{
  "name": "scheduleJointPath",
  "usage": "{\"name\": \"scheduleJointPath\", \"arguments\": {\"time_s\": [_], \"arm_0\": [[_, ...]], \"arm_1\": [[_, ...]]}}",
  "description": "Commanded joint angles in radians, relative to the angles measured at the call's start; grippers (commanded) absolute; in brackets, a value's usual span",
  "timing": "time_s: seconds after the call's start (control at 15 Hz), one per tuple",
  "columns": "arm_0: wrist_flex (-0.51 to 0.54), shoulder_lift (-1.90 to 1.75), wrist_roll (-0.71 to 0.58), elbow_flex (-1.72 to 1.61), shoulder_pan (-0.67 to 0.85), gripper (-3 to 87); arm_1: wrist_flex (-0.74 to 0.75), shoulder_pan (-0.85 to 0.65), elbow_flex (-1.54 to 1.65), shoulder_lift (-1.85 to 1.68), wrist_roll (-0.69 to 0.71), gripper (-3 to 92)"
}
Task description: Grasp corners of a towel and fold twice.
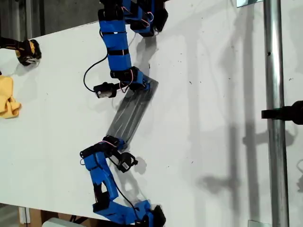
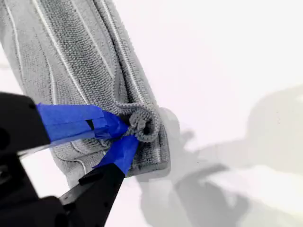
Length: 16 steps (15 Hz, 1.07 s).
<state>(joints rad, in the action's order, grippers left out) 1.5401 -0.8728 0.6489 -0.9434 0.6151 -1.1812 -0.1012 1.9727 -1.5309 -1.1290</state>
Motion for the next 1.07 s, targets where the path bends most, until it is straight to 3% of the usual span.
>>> {"name": "scheduleJointPath", "arguments": {"time_s": [0.0,0.07,0.2,0.27,0.6,1.0], "arm_0": [[0.061,-0.012,0.009,0.046,0.081,5.4],[0.092,-0.023,0.029,0.054,0.092,8.8],[0.130,-0.072,0.048,0.043,0.115,16.9],[0.141,-0.098,0.018,0.038,0.117,23.0],[0.146,-0.310,0.046,-0.028,0.117,26.1],[0.123,-0.842,0.097,-0.357,0.110,26.9]], "arm_1": [[-0.034,-0.003,-0.049,-0.012,0.000,8.6],[-0.084,-0.005,-0.087,-0.014,0.002,19.1],[-0.199,-0.002,-0.173,-0.029,0.002,28.0],[-0.252,0.002,-0.210,-0.057,0.003,29.0],[-0.423,-0.064,-0.239,-0.373,0.014,31.3],[-0.456,-0.190,0.072,-1.015,-0.054,31.3]]}}
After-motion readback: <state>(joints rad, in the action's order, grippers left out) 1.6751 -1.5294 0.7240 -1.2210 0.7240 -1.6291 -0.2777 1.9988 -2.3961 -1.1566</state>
